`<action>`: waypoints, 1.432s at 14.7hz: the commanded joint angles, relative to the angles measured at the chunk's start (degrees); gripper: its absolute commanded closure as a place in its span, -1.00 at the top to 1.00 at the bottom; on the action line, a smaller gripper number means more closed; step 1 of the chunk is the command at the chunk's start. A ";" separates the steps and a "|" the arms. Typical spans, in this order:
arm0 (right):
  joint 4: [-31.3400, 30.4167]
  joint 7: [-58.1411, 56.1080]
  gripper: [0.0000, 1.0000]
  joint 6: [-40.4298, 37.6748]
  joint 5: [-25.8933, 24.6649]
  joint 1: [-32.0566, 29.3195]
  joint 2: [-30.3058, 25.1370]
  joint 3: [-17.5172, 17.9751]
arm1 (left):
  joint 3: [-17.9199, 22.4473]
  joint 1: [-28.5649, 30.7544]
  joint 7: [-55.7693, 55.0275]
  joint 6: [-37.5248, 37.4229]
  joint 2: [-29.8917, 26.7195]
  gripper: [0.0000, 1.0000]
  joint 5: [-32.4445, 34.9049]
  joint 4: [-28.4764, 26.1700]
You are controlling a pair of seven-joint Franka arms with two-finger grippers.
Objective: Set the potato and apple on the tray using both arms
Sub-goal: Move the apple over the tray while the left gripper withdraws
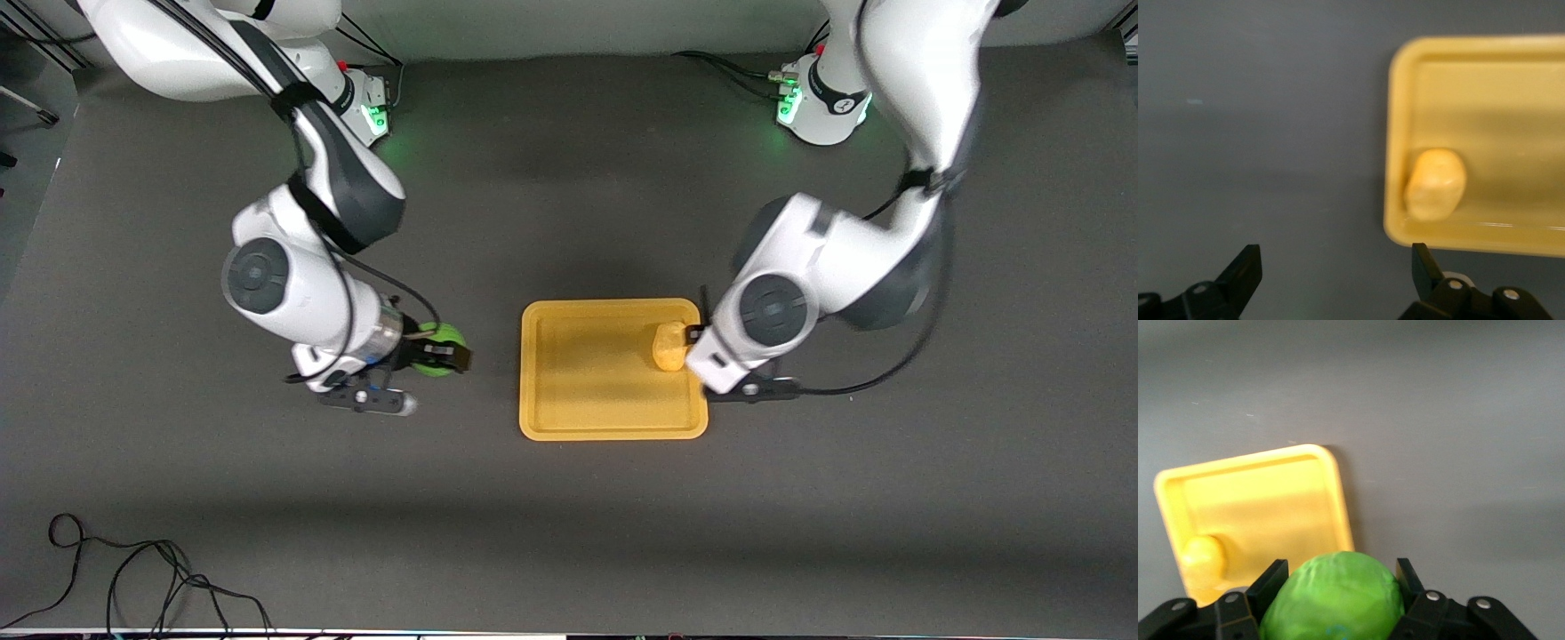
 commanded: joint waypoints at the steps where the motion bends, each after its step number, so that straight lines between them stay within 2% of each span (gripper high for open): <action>1: 4.65 12.04 -0.30 7.74 -9.02 2.35 9.93 4.76 | 0.16 5.44 3.17 -1.88 -9.91 1.00 -1.80 -4.17; 2: 4.65 15.39 -0.30 9.86 -13.32 2.79 12.48 6.34 | -0.02 8.42 4.91 -1.80 -12.73 1.00 -1.80 -5.57; 4: 4.74 24.78 -0.30 13.38 -22.03 5.07 16.79 6.89 | 0.16 12.91 12.71 -1.54 -18.09 1.00 -1.89 -9.34; 6: 4.74 30.44 -0.30 17.95 -25.83 6.39 19.44 7.15 | 0.16 18.10 16.08 5.02 -26.34 1.00 -2.06 -19.24; 8: 5.09 31.41 -0.30 18.41 -28.38 7.71 21.98 7.15 | 0.68 21.53 20.28 12.50 -34.17 1.00 -2.06 -29.97; 9: 6.40 32.99 -0.30 18.93 -29.61 8.85 24.00 7.15 | 0.86 22.51 22.66 13.14 -34.72 1.00 -2.06 -30.89; 11: 9.04 35.81 -0.27 19.03 -32.78 9.82 27.08 7.15 | 1.91 23.74 24.08 13.06 -33.51 1.00 -2.06 -28.45; 12: 8.96 35.82 -0.16 18.59 -33.05 9.83 27.18 7.15 | 2.87 23.92 26.44 12.62 -32.98 1.00 -2.06 -27.13; 13: 8.61 35.82 -0.16 17.54 -32.97 9.65 26.75 7.15 | 3.84 23.92 30.90 12.53 -32.62 1.00 -2.58 -25.73; 15: 8.43 35.99 -0.15 11.59 -33.31 10.00 26.48 7.15 | 5.77 24.01 38.21 8.95 -30.17 1.00 -5.56 -20.82; 17: 8.34 37.56 0.34 10.85 -33.14 10.44 26.48 7.15 | 6.75 24.01 39.82 4.90 -28.32 1.00 -7.42 -17.12; 18: 8.34 39.40 0.43 10.85 -33.23 10.44 26.57 7.15 | 6.75 23.84 39.65 3.58 -27.53 1.00 -7.51 -15.62; 19: 8.43 39.68 0.44 10.85 -33.06 10.53 26.74 7.15 | 6.66 23.75 39.56 1.30 -26.48 1.00 -7.43 -14.04; 20: 8.52 39.77 0.55 11.03 -32.97 10.53 26.92 7.15 | 6.66 23.57 39.56 -1.16 -24.82 1.00 -7.42 -11.94; 21: 8.60 39.86 0.98 11.11 -32.88 10.53 26.92 7.24 | 6.58 23.22 38.86 -2.83 -23.15 1.00 -7.42 -9.48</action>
